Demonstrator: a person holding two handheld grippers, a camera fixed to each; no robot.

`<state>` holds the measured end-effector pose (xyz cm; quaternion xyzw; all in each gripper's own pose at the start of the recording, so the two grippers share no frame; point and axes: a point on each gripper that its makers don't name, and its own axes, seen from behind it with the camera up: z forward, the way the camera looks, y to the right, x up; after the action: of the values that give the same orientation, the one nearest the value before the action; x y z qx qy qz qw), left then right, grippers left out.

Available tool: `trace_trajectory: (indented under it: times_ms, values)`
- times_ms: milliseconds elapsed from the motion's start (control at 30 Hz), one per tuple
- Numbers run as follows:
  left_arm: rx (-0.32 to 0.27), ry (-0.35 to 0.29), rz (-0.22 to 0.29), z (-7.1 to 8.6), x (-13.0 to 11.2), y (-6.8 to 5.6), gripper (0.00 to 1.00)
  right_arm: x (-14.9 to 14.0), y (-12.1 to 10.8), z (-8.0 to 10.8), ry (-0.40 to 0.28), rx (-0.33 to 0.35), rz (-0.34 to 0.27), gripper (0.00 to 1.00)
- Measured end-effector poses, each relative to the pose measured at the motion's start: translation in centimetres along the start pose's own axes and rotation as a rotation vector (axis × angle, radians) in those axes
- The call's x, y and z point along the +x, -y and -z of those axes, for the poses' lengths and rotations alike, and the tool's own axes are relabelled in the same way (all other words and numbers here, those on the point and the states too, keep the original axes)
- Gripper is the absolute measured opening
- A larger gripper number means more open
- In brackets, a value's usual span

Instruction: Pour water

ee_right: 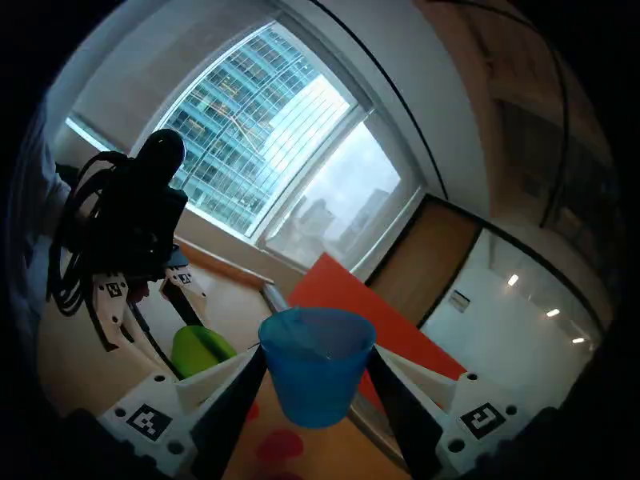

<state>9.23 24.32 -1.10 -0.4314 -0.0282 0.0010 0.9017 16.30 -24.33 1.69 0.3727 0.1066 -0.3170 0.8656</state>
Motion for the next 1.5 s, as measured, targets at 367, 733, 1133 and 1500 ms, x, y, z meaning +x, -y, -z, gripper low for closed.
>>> trace_trajectory:
  times_ms: [367,733,1133,1500]
  values:
    - [-0.023,0.003,-0.003,-0.3,0.1,-0.9,0.86,0.8,-1.9,-1.2,0.015,-0.034,0.193,0.89]
    - [-0.035,0.002,-0.009,-0.7,-0.1,-1.5,0.86,1.2,-2.6,-1.8,0.025,-0.046,0.318,0.89]
    - [-0.046,0.004,-0.013,-1.1,0.0,-1.9,0.86,1.3,-3.3,-2.0,0.031,-0.065,0.415,0.89]
    - [-0.053,0.008,-0.021,-1.2,0.0,-2.3,0.86,1.3,-3.9,-2.2,0.037,-0.085,0.483,0.89]
